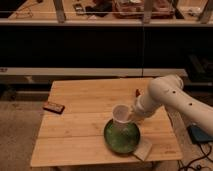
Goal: Place the ceramic cup in the ceramic bowl
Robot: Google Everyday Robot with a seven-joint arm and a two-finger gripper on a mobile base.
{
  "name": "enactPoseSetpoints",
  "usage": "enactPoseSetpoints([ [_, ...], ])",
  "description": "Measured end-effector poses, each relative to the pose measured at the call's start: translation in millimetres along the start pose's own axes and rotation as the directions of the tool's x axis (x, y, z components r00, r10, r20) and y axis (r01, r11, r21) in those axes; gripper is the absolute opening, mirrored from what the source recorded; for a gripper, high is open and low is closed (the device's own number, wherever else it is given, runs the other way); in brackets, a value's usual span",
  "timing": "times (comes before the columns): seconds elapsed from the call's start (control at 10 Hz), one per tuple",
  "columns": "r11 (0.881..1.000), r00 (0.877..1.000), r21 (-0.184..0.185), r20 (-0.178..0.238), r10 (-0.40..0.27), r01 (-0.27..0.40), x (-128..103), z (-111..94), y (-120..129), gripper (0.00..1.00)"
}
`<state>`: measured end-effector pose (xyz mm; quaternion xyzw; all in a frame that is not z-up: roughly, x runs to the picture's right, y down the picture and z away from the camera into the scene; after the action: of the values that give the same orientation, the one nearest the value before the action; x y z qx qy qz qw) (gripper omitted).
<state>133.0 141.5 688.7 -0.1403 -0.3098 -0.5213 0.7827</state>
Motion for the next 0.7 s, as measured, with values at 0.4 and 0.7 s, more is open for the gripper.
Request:
enactPoseSetpoints([
  [0.4, 0.997, 0.998, -0.016, -0.004, 0.07, -0.07, 11, 18, 24, 0.03],
  [0.7, 0.998, 0.997, -0.001, 0.039, 0.068, -0.068, 9, 43, 31, 0.31],
])
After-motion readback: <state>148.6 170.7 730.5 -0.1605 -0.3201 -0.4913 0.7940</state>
